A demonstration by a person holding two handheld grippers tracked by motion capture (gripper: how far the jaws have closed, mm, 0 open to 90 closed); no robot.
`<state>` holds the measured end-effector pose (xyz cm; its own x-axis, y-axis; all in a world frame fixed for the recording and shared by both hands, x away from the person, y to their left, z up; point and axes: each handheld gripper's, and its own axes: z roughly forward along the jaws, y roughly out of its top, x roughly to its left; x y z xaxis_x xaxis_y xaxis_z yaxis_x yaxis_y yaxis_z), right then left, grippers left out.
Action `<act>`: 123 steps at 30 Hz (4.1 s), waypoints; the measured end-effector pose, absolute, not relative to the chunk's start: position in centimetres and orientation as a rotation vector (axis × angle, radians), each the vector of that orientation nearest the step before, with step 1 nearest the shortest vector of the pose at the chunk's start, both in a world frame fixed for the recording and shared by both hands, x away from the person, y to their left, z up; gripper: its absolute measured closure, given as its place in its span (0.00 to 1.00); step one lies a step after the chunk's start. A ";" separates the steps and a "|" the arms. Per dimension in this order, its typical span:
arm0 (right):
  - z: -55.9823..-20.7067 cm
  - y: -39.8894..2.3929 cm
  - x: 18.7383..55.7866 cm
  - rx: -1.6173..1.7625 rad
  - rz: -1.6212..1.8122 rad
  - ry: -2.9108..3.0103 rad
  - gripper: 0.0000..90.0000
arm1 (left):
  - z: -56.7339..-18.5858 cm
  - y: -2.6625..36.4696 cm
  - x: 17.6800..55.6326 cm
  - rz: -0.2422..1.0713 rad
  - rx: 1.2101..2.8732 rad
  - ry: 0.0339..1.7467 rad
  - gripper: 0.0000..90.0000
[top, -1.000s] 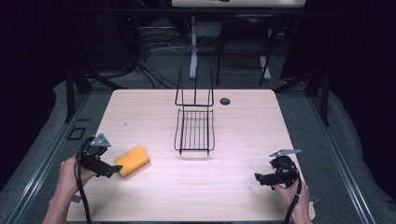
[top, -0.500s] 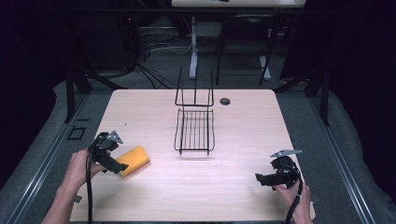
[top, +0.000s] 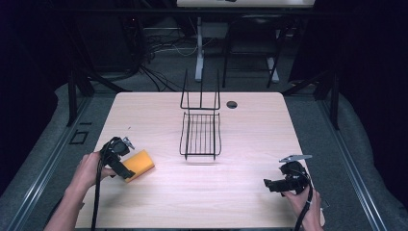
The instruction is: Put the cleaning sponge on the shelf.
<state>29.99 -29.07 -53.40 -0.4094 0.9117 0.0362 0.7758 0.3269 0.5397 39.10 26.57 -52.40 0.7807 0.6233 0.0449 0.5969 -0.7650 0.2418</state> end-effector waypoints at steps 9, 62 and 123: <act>-53.6 -28.9 29.9 1.533 0.748 2.306 0.07 | -53.5 26.7 39.5 0.155 2.790 0.978 0.06; -53.5 -29.0 29.8 1.535 0.751 2.300 0.09 | -51.3 26.3 37.5 0.258 2.600 0.939 0.31; -53.5 -29.0 29.8 1.531 0.742 2.300 0.09 | -45.2 20.0 37.8 0.306 2.555 0.817 0.31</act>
